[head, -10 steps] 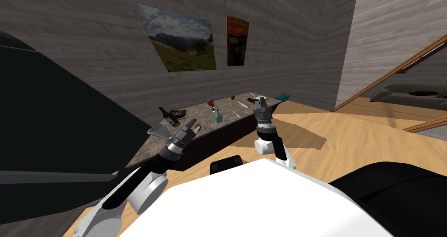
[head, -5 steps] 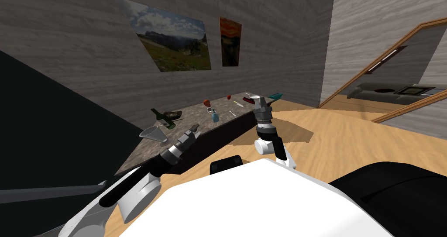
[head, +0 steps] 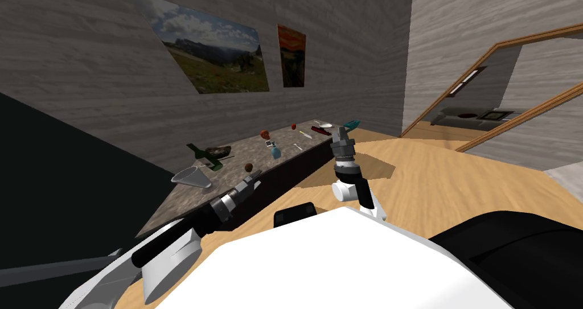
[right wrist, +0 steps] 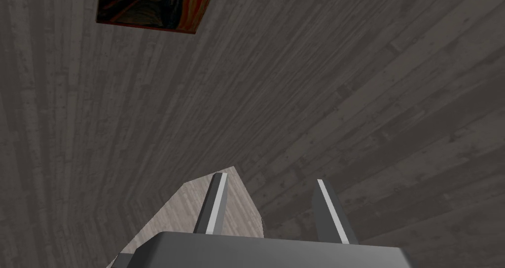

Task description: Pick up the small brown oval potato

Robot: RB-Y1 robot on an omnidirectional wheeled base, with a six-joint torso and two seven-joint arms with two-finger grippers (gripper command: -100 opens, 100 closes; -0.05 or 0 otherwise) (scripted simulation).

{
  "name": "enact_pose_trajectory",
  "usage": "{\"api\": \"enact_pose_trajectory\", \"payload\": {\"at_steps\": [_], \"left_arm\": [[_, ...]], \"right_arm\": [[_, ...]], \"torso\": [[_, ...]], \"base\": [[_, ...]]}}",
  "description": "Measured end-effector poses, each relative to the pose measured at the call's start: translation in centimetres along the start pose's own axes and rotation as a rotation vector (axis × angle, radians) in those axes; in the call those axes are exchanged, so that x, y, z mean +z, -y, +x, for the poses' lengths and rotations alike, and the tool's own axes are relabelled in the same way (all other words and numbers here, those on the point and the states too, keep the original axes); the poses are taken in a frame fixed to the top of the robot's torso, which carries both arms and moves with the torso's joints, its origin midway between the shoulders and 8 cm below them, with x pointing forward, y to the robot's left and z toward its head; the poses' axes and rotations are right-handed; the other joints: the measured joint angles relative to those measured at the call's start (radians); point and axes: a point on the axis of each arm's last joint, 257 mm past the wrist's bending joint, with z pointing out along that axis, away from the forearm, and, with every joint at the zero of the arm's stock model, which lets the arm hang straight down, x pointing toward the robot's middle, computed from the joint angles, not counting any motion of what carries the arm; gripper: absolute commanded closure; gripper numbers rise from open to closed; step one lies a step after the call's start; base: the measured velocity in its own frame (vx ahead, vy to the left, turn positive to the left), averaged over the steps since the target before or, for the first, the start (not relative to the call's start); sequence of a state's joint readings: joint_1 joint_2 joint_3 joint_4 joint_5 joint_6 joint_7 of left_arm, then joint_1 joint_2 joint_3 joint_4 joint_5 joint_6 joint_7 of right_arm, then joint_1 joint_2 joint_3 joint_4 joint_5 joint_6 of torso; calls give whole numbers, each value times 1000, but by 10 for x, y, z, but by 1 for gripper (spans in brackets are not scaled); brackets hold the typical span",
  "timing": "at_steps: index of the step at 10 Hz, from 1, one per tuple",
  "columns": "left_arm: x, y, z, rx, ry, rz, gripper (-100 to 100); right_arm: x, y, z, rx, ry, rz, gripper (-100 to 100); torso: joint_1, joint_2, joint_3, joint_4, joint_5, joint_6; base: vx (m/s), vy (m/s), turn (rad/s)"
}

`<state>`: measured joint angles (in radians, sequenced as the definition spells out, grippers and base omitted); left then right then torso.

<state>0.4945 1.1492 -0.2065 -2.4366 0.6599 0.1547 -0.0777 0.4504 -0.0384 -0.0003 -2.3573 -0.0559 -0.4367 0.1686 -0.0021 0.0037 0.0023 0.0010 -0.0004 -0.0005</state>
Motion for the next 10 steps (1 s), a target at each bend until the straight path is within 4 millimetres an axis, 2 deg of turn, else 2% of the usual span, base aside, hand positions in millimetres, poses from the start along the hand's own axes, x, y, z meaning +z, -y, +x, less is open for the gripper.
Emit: {"api": "enact_pose_trajectory", "payload": {"at_steps": [3, 8, 9, 10], "left_arm": [[-10, -39, 6, -16, -38, -139, -100], [-40, -100, 3, -34, -81, -364, -100], [-49, -119, 4, -42, -88, -421, -100], [-56, -127, 4, -42, -93, -455, -100]], "right_arm": [[0, 0, 0, 0, 0, 0, 0], [0, 0, 0, 0, 0, 0, 0], [0, 0, 0, 0, 0, 0, 0], [0, 0, 0, 0, 0, 0, 0]], "torso": [[1, 0, 0, 0, 0, 0], [1, -1, -1, 0, 0, 0], [1, -1, 0, 0, 0, 0], [1, -1, -1, 0, 0, 0]], "base": [[-42, -28, -127], [-38, -38, -169], [-33, -30, -133], [-26, -38, -215]]}}
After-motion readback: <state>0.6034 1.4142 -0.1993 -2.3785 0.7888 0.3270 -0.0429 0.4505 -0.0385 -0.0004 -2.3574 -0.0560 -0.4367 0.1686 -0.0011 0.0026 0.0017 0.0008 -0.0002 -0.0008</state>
